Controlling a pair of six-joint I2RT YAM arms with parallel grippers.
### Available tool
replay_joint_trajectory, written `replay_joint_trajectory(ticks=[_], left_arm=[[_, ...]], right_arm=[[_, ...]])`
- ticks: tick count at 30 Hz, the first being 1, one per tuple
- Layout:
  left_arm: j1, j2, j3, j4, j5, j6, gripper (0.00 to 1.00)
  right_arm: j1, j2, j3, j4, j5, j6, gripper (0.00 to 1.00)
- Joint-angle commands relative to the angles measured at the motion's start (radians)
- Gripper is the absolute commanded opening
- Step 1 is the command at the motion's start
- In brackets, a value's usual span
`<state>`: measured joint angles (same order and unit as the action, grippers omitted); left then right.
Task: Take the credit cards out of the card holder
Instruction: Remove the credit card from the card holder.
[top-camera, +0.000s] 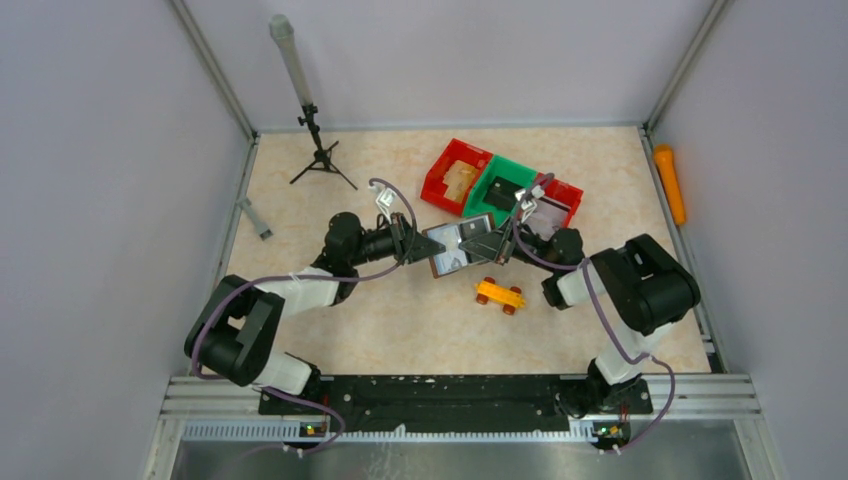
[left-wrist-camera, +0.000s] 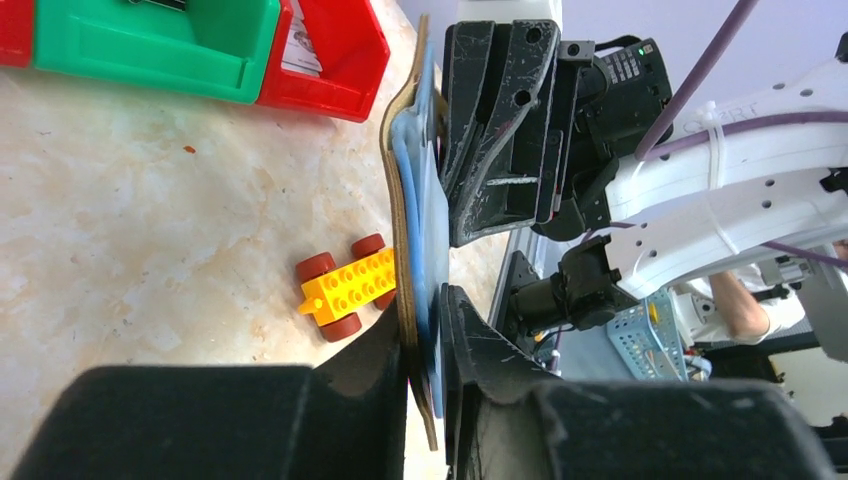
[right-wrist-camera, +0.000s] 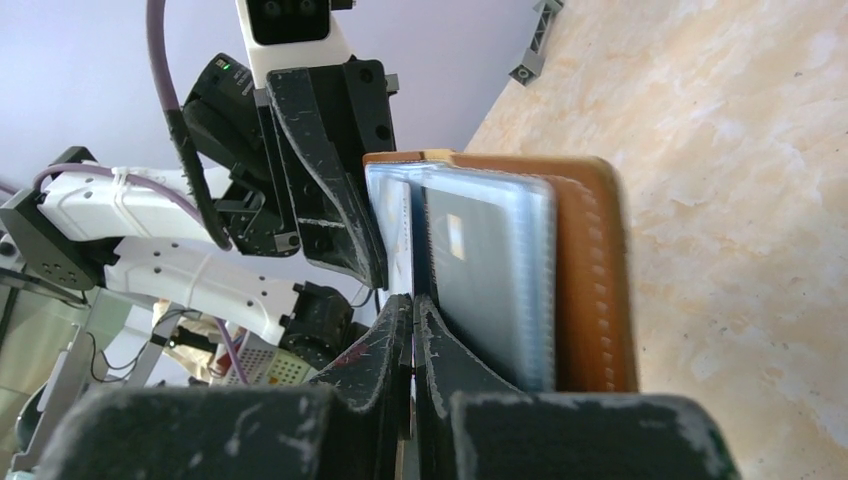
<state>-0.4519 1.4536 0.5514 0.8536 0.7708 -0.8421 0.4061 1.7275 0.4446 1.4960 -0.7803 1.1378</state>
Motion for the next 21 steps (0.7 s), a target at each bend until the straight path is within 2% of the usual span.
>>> replay_joint_trajectory(ticks=[1, 8, 14, 21], left_arm=[[0.007, -0.031, 0.003, 0.073, 0.007, 0.001, 0.22], [0.009, -0.03, 0.002, 0.076, 0.011, -0.004, 0.22], [0.01, -0.03, -0.001, 0.088, 0.015, -0.009, 0.0], [0.021, -0.039, -0.019, 0.121, 0.014, -0.028, 0.0]], right_arm=[[-0.009, -0.016, -0.018, 0.138, -0.015, -0.012, 0.0], [-0.023, -0.022, -0.03, 0.144, -0.005, -0.01, 0.0], [-0.03, -0.026, -0.036, 0.146, 0.0, -0.01, 0.0], [-0.057, -0.033, -0.047, 0.147, 0.006, -0.001, 0.0]])
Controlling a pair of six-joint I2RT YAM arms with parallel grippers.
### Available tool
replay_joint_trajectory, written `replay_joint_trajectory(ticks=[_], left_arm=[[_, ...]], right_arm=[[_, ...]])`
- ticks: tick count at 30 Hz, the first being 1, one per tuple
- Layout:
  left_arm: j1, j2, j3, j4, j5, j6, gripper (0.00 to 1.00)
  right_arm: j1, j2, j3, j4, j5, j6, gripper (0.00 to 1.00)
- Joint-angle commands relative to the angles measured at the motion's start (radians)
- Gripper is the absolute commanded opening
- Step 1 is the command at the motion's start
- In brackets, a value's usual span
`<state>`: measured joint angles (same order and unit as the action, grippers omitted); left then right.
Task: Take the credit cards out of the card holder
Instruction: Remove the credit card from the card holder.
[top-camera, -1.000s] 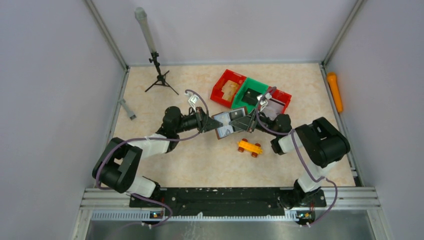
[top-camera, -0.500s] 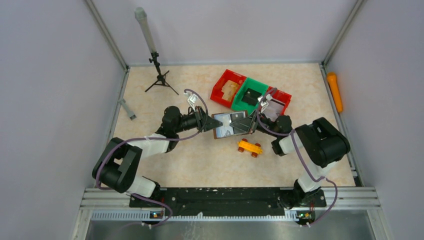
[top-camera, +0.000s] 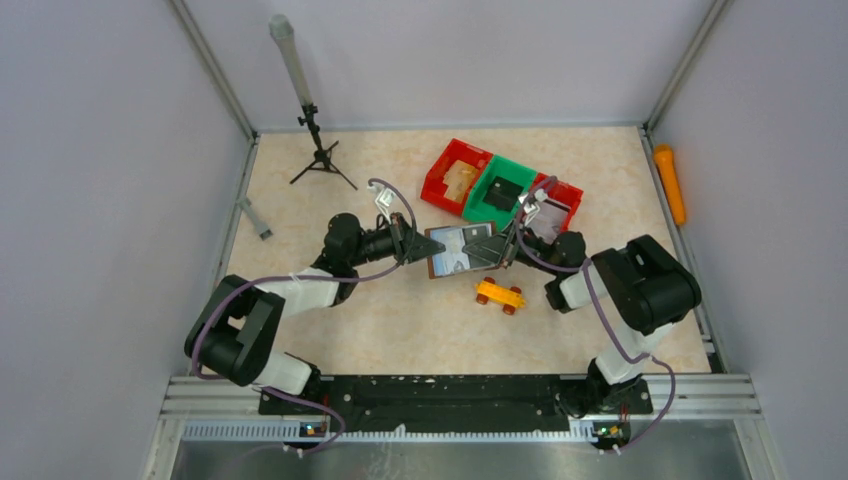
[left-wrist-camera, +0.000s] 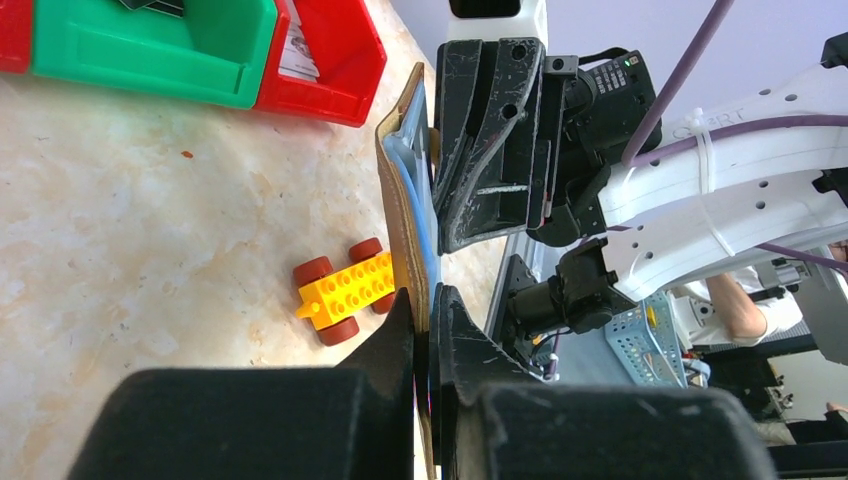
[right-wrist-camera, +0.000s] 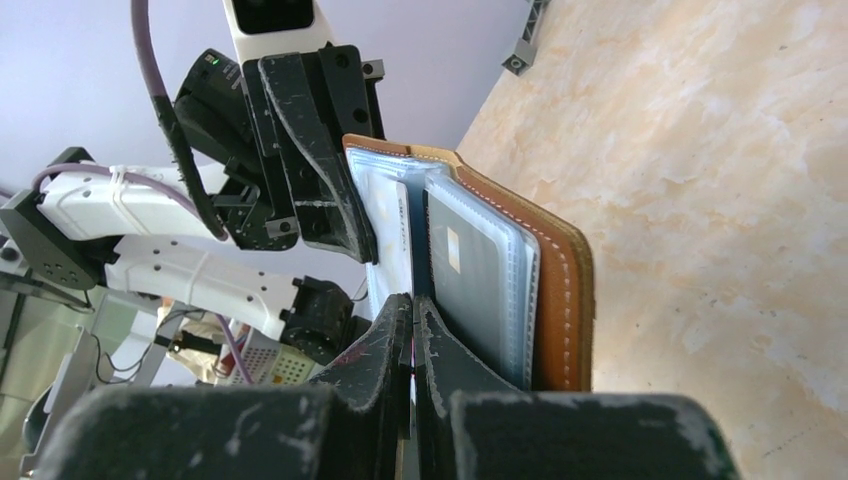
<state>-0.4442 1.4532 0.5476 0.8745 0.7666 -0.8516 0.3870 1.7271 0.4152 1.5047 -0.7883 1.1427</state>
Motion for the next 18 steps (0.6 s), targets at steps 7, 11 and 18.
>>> replay_joint_trajectory(ticks=[7, 11, 18], left_arm=[[0.024, -0.024, -0.018, 0.134, 0.029, -0.044, 0.0], [0.025, -0.019, -0.018, 0.137, 0.029, -0.047, 0.0], [0.025, 0.013, -0.01, 0.189, 0.063, -0.081, 0.0]], right_arm=[[-0.046, -0.037, -0.019, 0.13, 0.013, -0.011, 0.0], [-0.046, -0.038, -0.018, 0.127, 0.013, -0.012, 0.0], [-0.044, -0.013, -0.015, 0.191, -0.005, 0.014, 0.23]])
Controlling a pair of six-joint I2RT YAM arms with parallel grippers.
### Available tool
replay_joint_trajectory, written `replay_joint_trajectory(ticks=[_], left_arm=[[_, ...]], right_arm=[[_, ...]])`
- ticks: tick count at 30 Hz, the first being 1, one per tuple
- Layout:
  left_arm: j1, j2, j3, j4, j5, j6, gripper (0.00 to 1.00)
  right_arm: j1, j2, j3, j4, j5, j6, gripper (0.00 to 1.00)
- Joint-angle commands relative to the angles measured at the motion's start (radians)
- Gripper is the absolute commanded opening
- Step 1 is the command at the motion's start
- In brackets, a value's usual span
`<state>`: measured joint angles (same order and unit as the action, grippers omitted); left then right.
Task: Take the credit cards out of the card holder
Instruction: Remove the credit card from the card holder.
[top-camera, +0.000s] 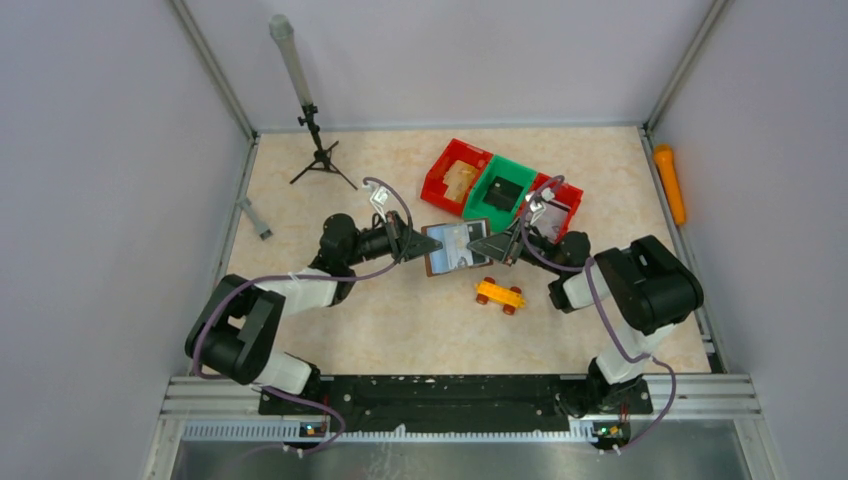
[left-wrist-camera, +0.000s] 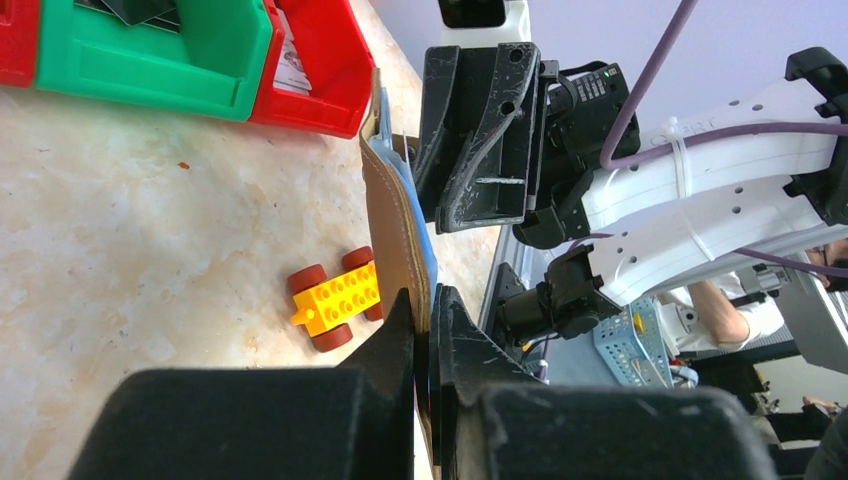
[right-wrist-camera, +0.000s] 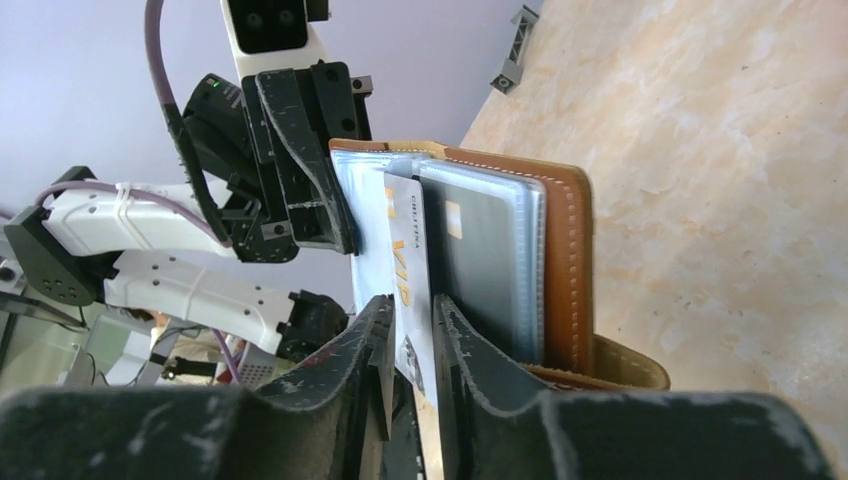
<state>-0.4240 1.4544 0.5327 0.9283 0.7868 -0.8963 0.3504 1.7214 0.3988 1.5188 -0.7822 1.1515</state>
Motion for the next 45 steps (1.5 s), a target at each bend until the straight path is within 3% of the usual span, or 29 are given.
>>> replay_joint_trajectory(ticks=[1, 28, 32, 38, 45], left_arm=[[0.005, 0.02, 0.003, 0.155, 0.047, -0.047, 0.0], [-0.016, 0.027, 0.021, 0.136, 0.062, -0.032, 0.0], [-0.018, 0.035, 0.01, 0.217, 0.085, -0.072, 0.0], [-0.018, 0.047, 0.013, 0.231, 0.089, -0.078, 0.0], [0.013, 0.023, -0.004, 0.218, 0.075, -0.081, 0.0]], right_arm=[[-0.005, -0.002, 0.002, 0.187, -0.015, 0.012, 0.26], [0.065, 0.037, 0.077, 0.129, -0.085, 0.002, 0.39], [0.067, 0.043, 0.081, 0.133, -0.091, 0.006, 0.33], [0.067, 0.046, 0.08, 0.164, -0.094, 0.018, 0.02], [0.02, 0.013, 0.033, 0.154, -0.041, 0.004, 0.0]])
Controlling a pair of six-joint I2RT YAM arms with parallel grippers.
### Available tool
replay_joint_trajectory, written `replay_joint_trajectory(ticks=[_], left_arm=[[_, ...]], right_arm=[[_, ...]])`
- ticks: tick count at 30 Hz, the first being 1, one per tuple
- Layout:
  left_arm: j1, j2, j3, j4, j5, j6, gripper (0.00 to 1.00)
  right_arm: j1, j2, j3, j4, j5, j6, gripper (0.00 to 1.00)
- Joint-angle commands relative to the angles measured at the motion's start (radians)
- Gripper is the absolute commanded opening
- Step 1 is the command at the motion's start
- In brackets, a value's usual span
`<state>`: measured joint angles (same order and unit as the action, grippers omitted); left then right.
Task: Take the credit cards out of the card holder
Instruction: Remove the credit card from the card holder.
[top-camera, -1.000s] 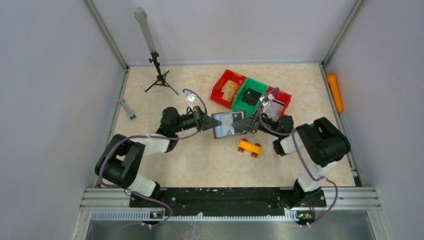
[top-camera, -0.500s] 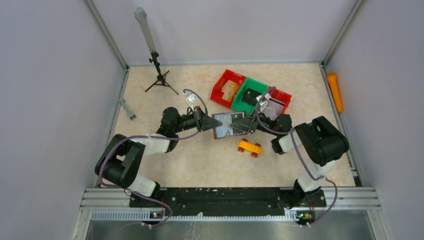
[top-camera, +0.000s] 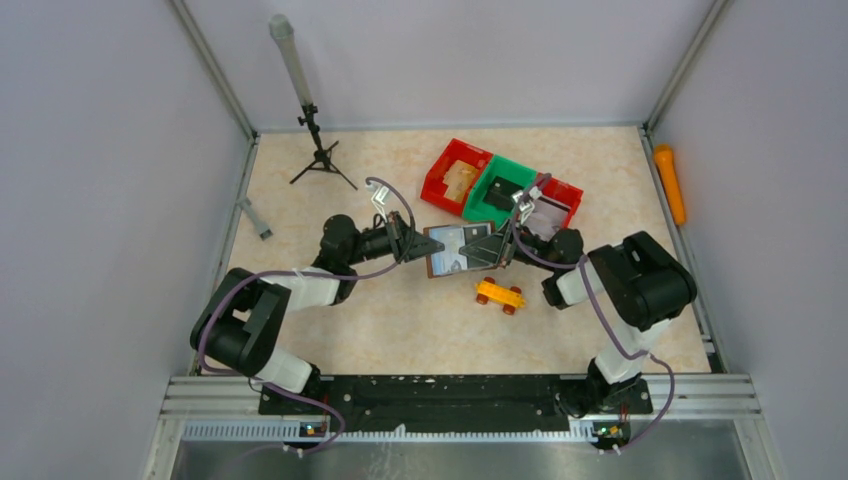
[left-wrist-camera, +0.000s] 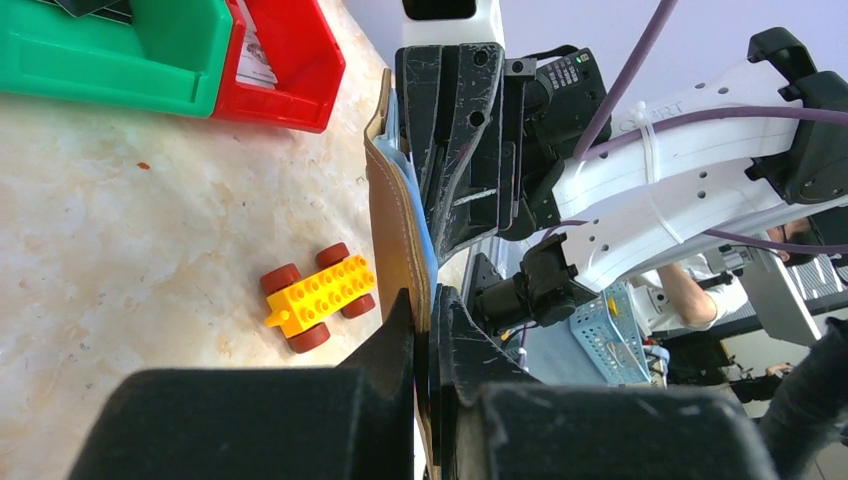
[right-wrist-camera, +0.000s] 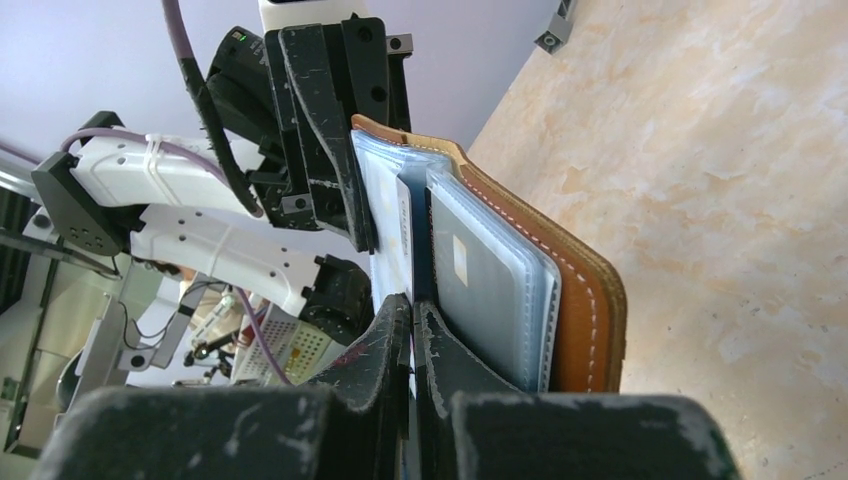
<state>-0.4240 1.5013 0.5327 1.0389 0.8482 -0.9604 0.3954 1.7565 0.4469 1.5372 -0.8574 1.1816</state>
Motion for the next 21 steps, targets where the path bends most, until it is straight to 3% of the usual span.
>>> replay_joint_trajectory(ticks=[1, 12, 18, 21], left_arm=[[0.019, -0.029, -0.008, 0.11, 0.013, -0.019, 0.0], [0.042, -0.057, -0.025, 0.079, -0.015, -0.001, 0.0], [0.044, -0.119, -0.004, -0.191, -0.121, 0.127, 0.0], [0.043, -0.111, 0.008, -0.201, -0.112, 0.128, 0.0]], right_arm=[[-0.034, -0.024, -0.024, 0.143, 0.041, -0.023, 0.0], [-0.084, -0.038, -0.06, 0.111, 0.085, -0.036, 0.0], [-0.108, -0.133, -0.066, -0.117, 0.138, -0.144, 0.0], [-0.105, -0.161, -0.068, -0.15, 0.144, -0.173, 0.0]])
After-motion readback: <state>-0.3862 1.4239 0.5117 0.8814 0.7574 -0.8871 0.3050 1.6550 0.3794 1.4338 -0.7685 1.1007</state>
